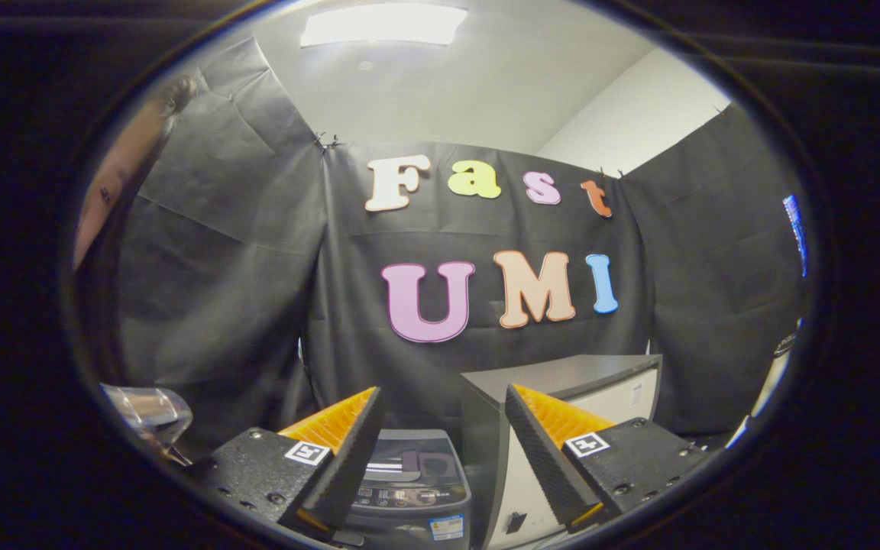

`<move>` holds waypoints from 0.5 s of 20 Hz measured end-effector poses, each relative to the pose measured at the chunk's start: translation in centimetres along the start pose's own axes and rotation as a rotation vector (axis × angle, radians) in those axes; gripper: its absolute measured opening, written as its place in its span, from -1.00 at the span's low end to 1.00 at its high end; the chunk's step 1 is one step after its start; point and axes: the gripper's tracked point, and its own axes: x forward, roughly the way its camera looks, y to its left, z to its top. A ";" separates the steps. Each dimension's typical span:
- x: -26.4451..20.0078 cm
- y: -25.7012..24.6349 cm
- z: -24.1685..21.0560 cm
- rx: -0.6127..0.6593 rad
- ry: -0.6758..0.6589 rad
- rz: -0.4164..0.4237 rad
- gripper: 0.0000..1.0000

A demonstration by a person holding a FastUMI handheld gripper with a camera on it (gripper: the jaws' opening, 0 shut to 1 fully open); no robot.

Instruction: Put the clothes into the washing machine and then close the washing machine lid.

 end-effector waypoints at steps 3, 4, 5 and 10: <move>0.0 -0.1 0.2 -0.005 -0.004 -0.001 0.93; 0.0 -0.1 0.2 -0.003 -0.005 -0.001 0.93; 0.0 -0.1 0.2 -0.001 -0.006 0.000 0.93; 0.1 -0.3 -0.2 -0.017 0.008 -0.009 0.93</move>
